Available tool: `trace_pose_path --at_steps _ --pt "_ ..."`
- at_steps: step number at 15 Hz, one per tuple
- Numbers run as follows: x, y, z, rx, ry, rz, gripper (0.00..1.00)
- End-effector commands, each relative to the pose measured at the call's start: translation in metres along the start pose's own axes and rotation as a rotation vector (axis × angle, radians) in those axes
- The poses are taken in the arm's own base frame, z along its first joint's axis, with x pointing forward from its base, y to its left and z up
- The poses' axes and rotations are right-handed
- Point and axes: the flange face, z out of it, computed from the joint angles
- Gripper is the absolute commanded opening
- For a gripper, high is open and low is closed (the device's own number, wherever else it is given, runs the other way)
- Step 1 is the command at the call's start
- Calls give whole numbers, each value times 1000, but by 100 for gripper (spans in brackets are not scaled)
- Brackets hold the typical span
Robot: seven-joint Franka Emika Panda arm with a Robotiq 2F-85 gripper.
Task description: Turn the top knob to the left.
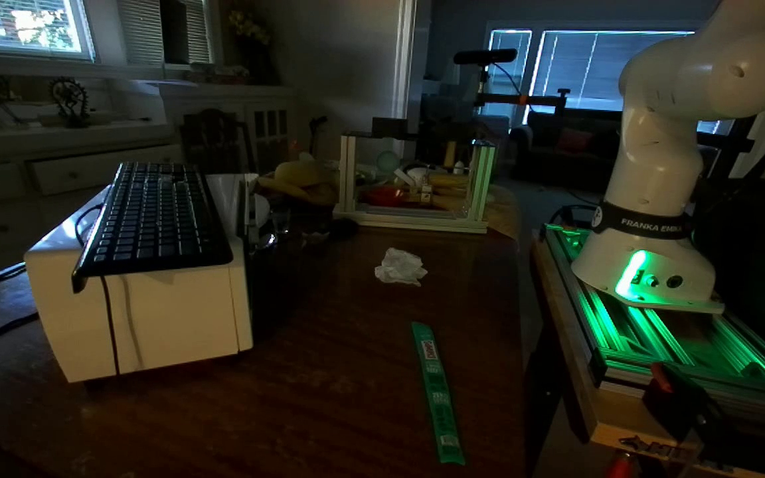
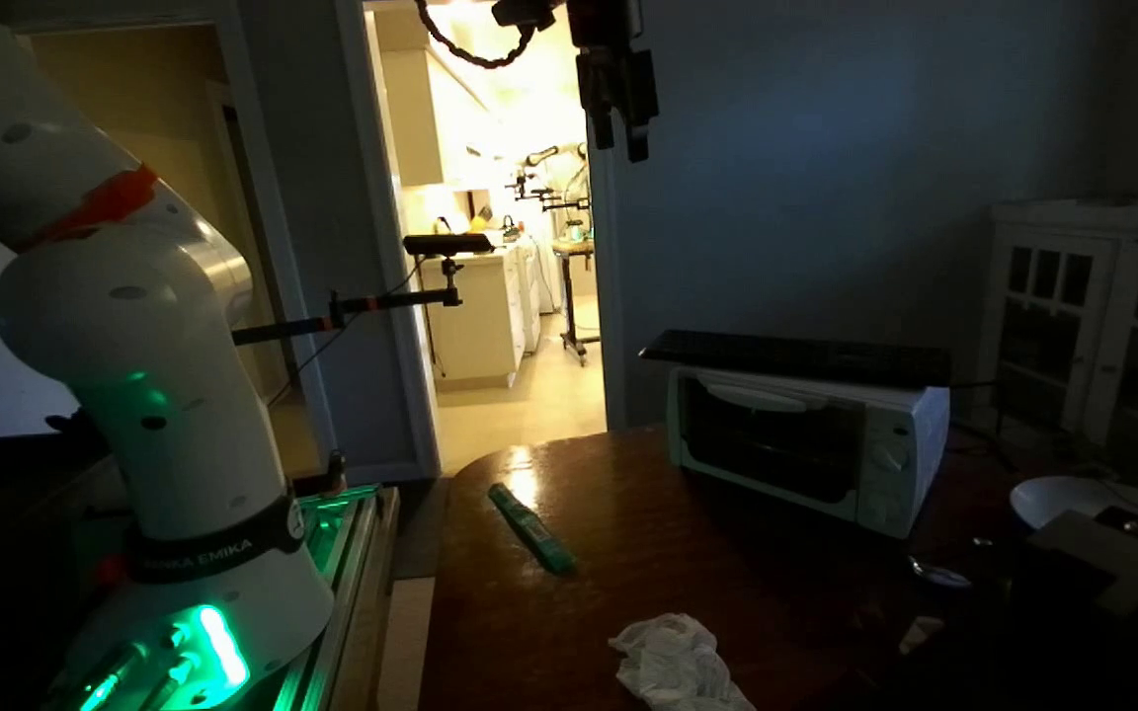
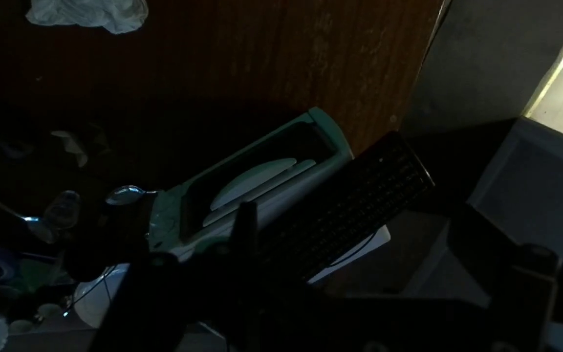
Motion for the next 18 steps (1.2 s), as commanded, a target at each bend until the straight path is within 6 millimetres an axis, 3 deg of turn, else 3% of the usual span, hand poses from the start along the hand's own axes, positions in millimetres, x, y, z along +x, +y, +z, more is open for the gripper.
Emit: trace_pose_path --at_steps 1,2,3,5,13,18 --pt "18 11 15 -3 38 -18 100" --pt "23 14 20 -6 47 -28 100" --pt "28 17 26 0 51 -38 76" --pt "38 25 39 0 60 -54 66" --pt "75 81 104 4 98 -166 2" --pt "88 100 147 -24 122 -217 0"
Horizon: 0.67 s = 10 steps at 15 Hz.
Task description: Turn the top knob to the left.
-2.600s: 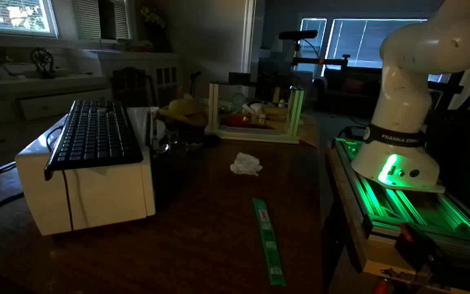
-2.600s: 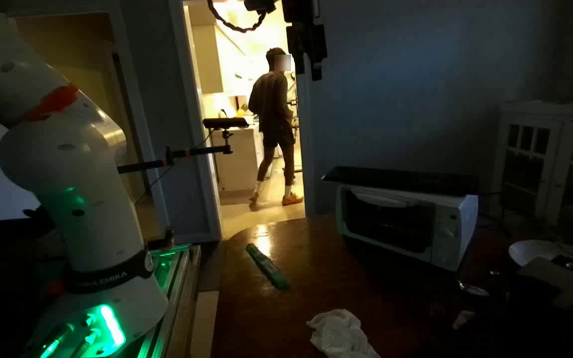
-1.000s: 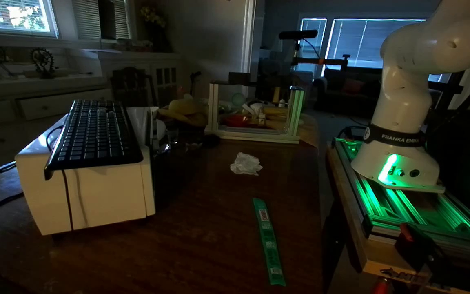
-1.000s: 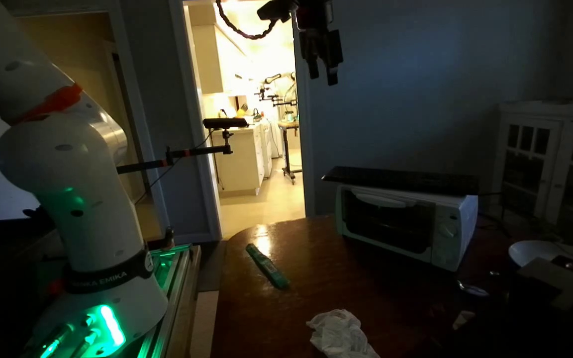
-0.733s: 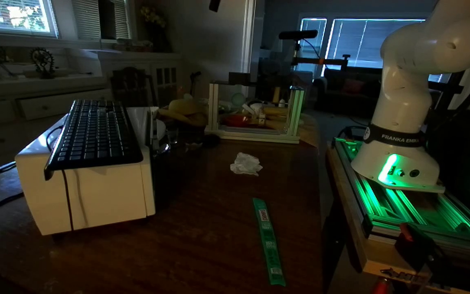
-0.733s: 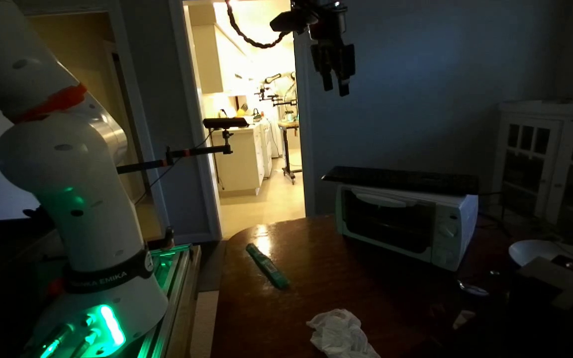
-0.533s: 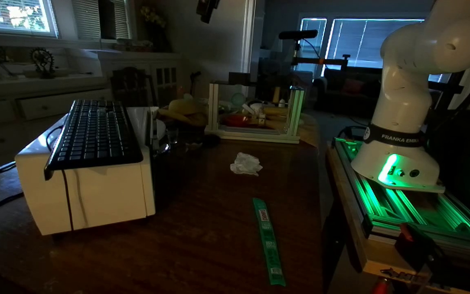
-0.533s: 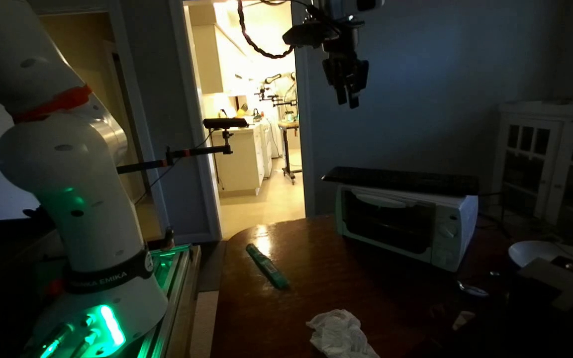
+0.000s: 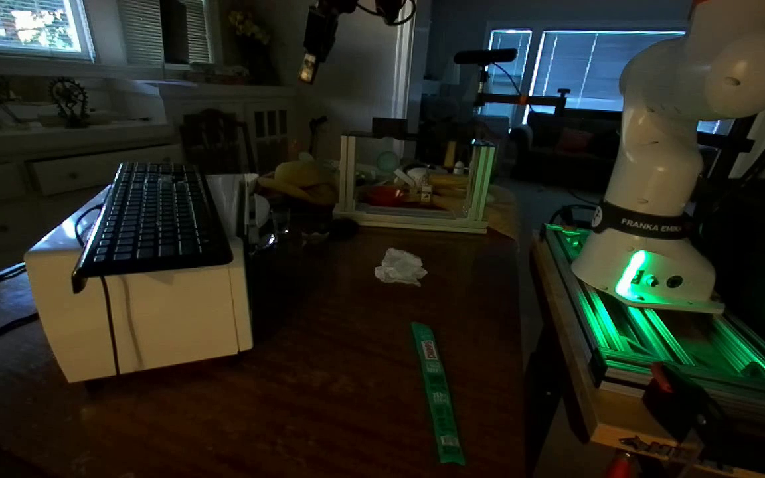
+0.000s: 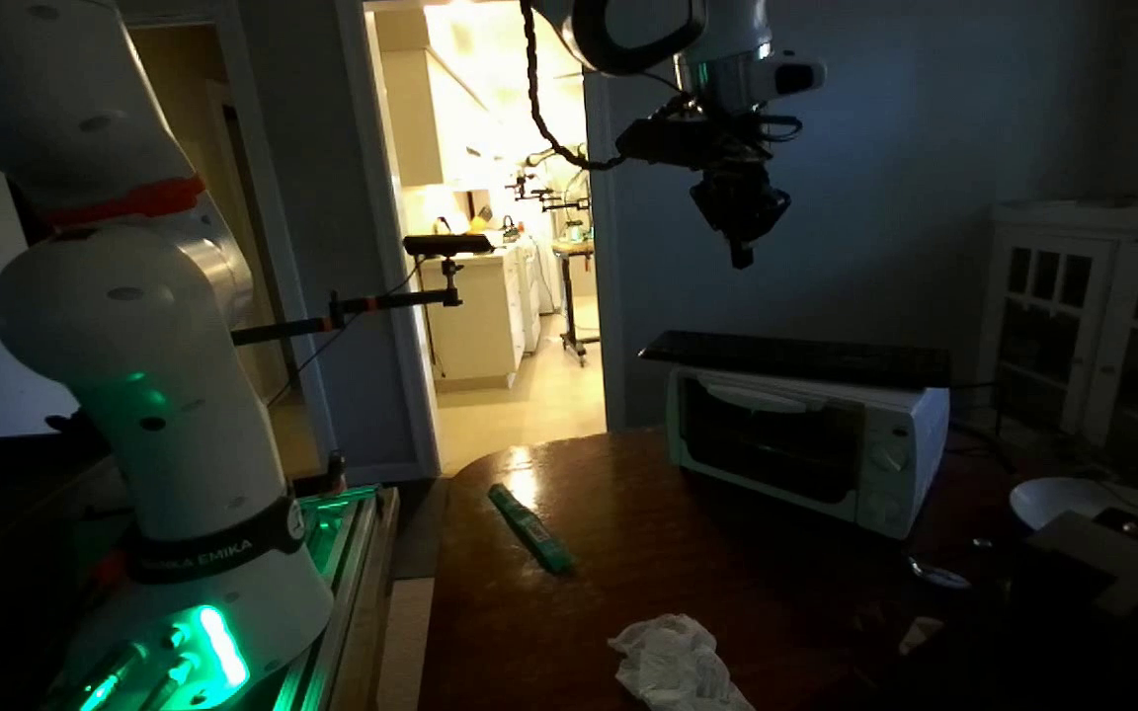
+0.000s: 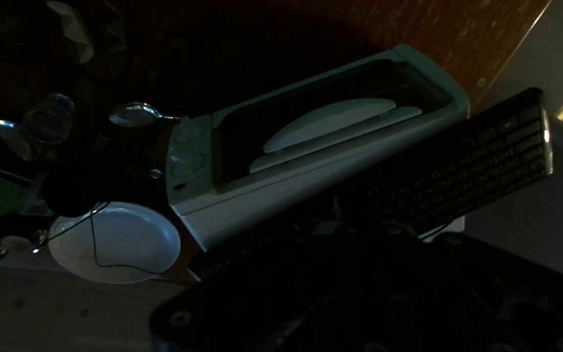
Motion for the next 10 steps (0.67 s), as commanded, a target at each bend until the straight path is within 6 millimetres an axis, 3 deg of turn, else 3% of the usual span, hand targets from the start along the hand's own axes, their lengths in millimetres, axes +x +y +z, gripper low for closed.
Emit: trace_pose_path --at_steps 1,4,5,7,10 --pt "9 15 33 -31 30 -44 0" --pt "12 29 53 -67 33 -10 0" --pt "7 19 42 -55 30 -25 1" --pt "7 26 53 -62 24 -16 1" --pt "10 27 53 -64 27 -15 1"
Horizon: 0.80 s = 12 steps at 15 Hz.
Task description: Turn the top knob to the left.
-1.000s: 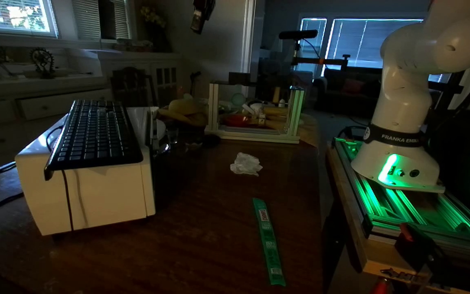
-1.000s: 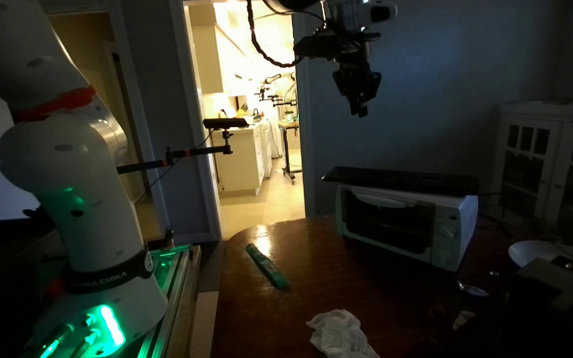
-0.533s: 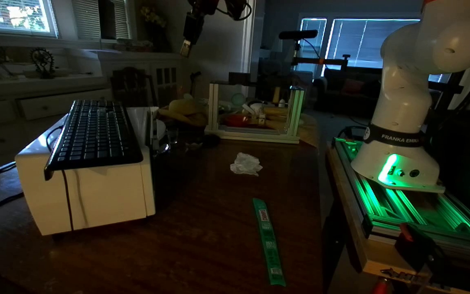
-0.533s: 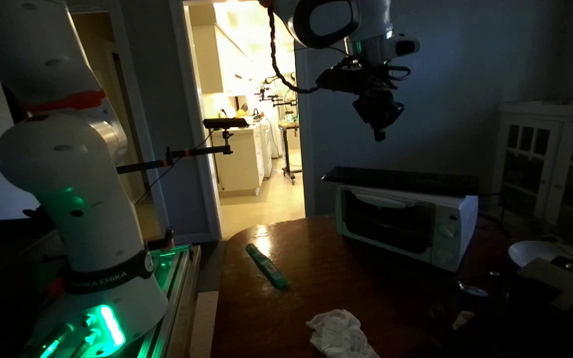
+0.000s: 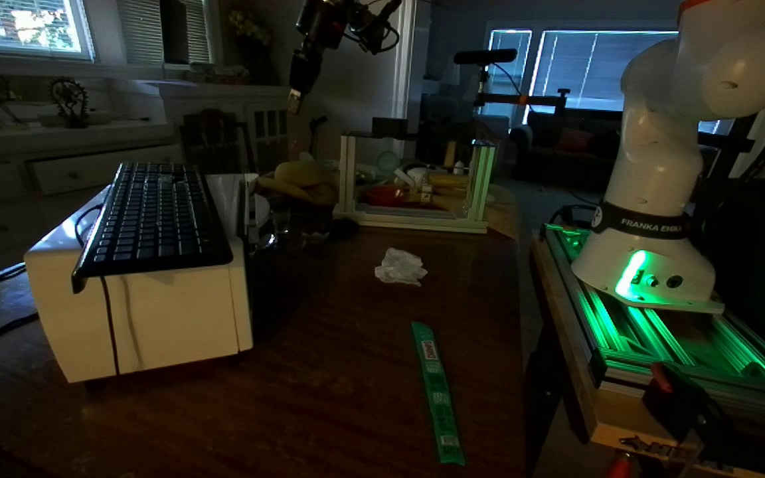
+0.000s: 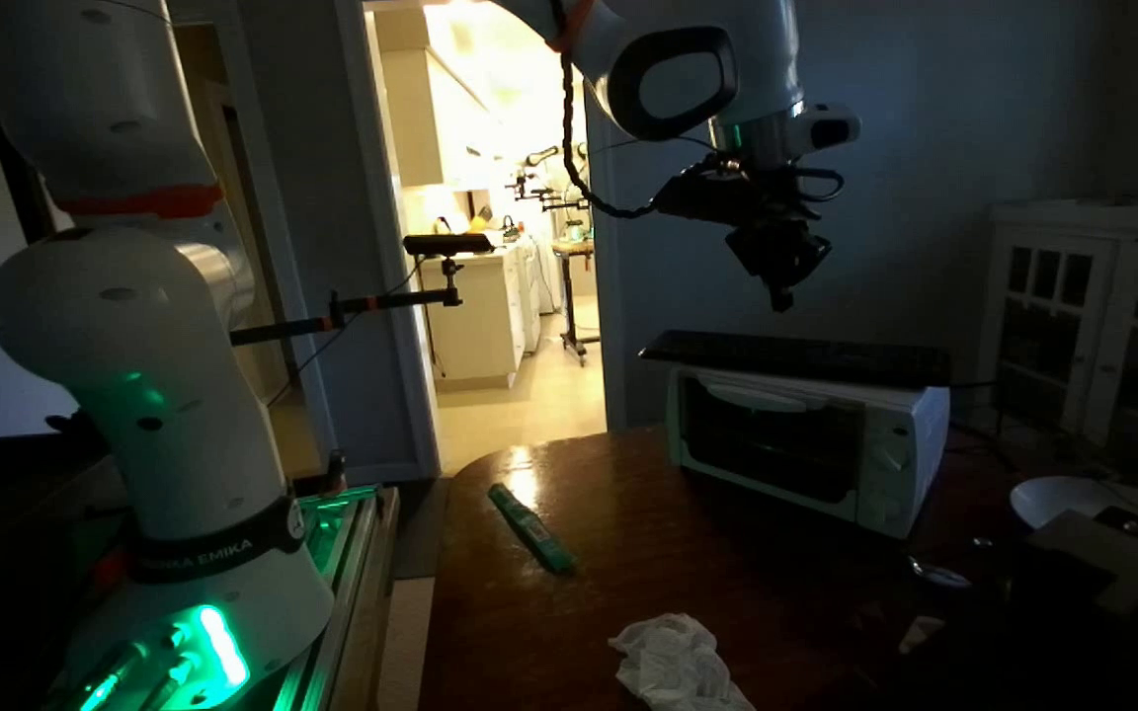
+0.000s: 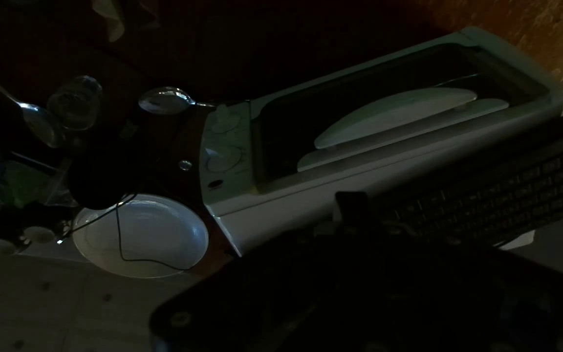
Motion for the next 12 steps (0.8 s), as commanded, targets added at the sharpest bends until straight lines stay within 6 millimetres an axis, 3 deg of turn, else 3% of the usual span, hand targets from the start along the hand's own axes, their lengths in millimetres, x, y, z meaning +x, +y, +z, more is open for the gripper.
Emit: trace_pose_path --at_steps 1,3,8,12 --pt "1 -1 -1 -1 0 0 1" --pt "2 -1 -2 -1 2 0 0" --pt "9 11 26 59 -9 -33 0" --pt "18 31 47 80 -24 -88 0"
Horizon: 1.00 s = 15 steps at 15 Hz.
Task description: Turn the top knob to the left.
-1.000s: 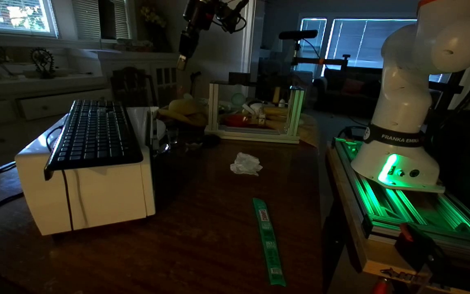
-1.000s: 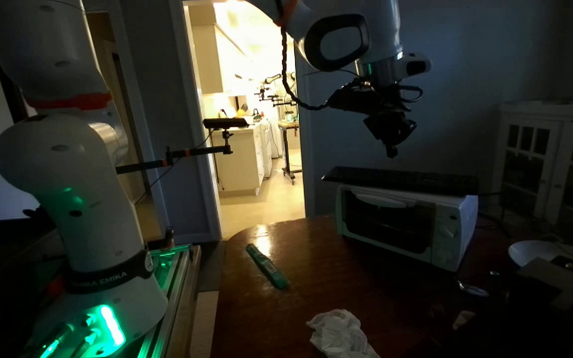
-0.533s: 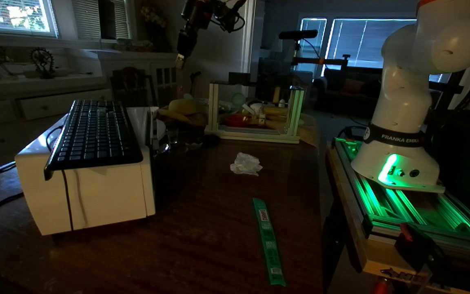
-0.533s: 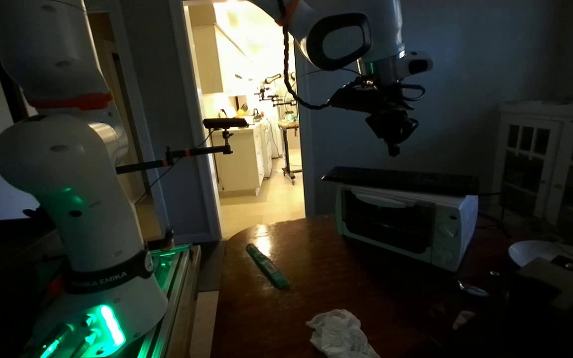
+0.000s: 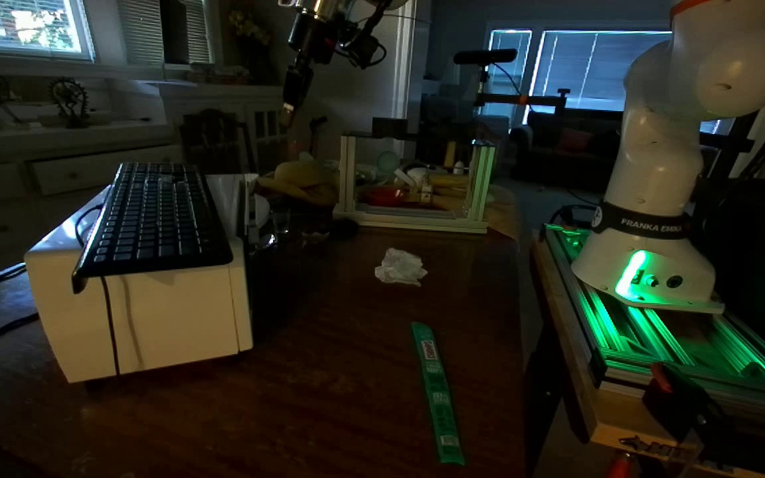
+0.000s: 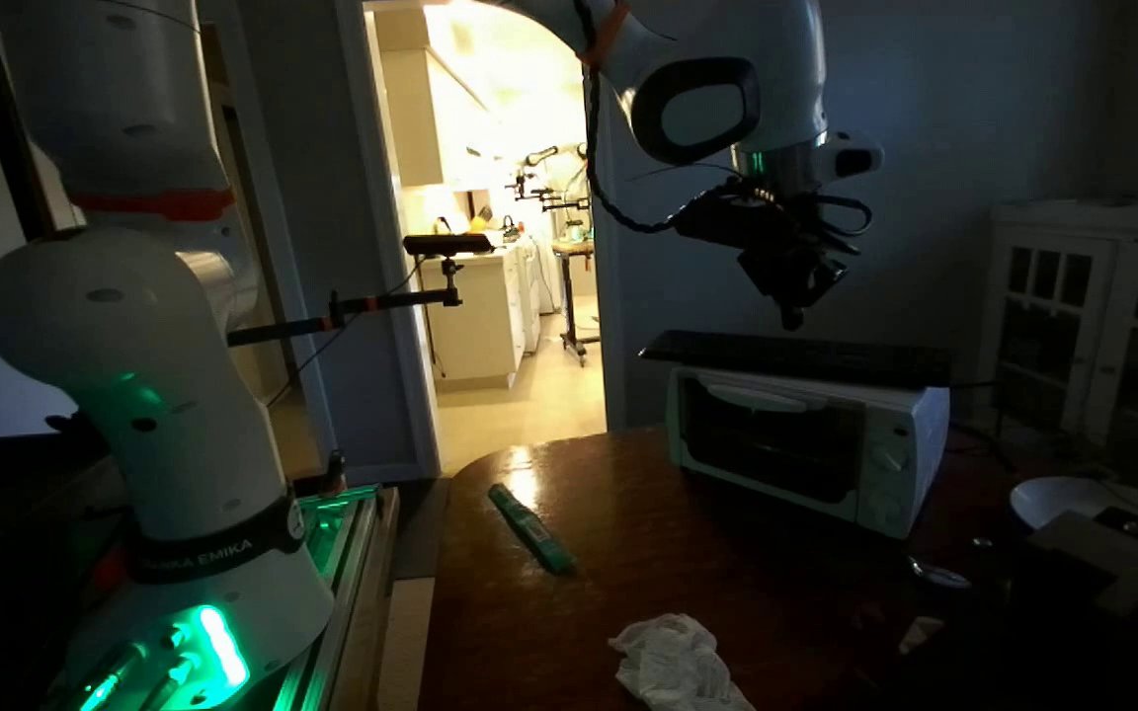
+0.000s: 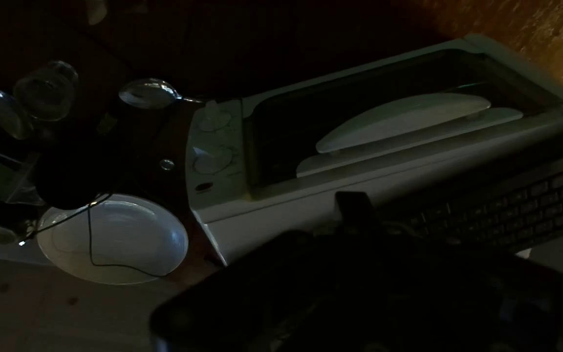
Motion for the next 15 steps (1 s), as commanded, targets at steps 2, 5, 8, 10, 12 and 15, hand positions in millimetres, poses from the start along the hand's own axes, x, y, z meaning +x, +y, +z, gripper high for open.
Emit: trace_pose_path --at_steps 2,5,8,10,12,15 --pt "13 31 28 40 -21 -43 0" --pt "15 50 52 59 -51 -57 0" --pt "14 61 73 82 -84 -54 0" --pt "11 69 84 99 -114 -44 0" --pt "8 81 94 97 -127 -24 0" --pt "6 99 108 84 -114 14 0"
